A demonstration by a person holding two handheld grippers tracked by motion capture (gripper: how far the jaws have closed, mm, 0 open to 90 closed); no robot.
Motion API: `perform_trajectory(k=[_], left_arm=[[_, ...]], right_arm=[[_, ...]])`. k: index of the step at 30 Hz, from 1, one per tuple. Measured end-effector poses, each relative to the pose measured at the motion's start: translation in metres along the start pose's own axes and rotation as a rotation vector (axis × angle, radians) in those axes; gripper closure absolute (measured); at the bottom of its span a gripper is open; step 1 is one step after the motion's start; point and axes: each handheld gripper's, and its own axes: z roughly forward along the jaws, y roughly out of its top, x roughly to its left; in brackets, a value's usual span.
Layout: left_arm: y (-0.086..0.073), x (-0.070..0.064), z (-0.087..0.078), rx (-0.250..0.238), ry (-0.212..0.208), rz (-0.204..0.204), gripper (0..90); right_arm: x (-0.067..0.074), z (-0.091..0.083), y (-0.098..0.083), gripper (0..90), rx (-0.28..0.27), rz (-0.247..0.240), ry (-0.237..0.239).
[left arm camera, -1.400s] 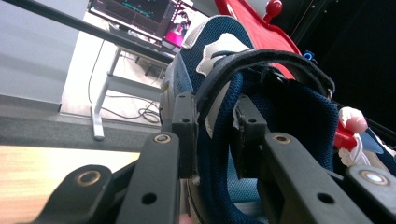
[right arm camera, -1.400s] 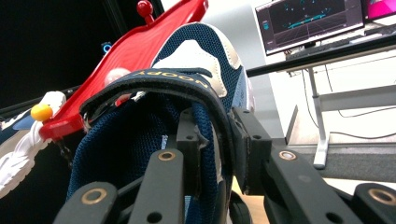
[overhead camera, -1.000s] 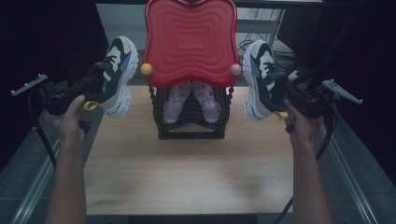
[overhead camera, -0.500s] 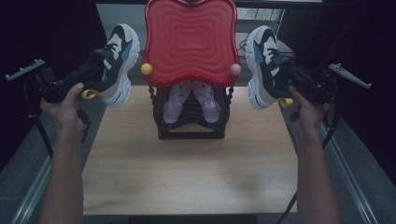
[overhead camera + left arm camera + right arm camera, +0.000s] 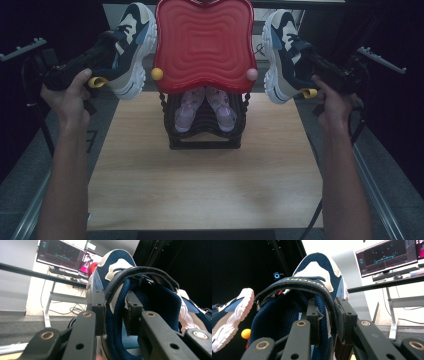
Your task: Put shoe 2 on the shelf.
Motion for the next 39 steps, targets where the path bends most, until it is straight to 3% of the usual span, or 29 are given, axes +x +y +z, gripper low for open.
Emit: perform_trajectory(k=[6,11,19,31,39], left_arm=[[0.009,-0.011,0.013,0.017,-0.007,0.020,74.7],[0.014,-0.018,0.024,0.022,-0.027,0.005,74.6],[0.022,-0.028,0.040,0.030,-0.031,0.015,74.6],[0.032,-0.049,0.072,0.035,-0.052,0.012,74.6],[0.033,-0.062,0.090,0.044,-0.031,0.038,74.6]], right_arm=[[0.010,0.014,0.012,74.0,0.012,0.003,0.021],[0.020,0.026,0.018,74.0,0.015,0.013,0.045],[0.040,0.047,0.024,74.0,0.025,0.009,0.083],[0.068,0.084,0.033,73.9,0.056,-0.010,0.101],[0.083,0.102,0.034,73.8,0.069,-0.025,0.119]])
